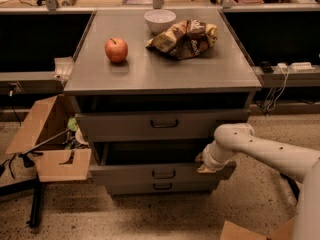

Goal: Open middle drawer

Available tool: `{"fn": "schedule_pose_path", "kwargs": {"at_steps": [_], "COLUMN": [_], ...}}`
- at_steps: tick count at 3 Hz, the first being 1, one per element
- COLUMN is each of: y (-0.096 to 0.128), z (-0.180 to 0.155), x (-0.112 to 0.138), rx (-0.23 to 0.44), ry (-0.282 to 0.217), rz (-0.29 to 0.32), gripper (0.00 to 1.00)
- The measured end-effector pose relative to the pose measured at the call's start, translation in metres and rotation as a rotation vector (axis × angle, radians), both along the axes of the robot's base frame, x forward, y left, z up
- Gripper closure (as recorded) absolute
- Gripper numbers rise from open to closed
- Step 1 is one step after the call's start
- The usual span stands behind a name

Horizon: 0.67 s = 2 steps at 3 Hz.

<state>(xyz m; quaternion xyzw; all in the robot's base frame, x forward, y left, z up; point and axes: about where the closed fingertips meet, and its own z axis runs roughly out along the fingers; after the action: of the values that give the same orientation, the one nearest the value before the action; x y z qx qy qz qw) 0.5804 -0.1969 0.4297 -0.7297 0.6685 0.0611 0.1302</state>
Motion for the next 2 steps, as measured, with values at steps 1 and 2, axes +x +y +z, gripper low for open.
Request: {"fn": "schedule_pose_path", "kwargs": {"at_steps": [1, 2], "y": [0.0, 0.001], "z": [0.0034, -0.0024], "x": [0.0, -0.0019], "rx": [0.0, -0.008], "ry": [0.0, 0.012], "rz": [0.0, 0.003], "gripper": [0.0, 0.0]}}
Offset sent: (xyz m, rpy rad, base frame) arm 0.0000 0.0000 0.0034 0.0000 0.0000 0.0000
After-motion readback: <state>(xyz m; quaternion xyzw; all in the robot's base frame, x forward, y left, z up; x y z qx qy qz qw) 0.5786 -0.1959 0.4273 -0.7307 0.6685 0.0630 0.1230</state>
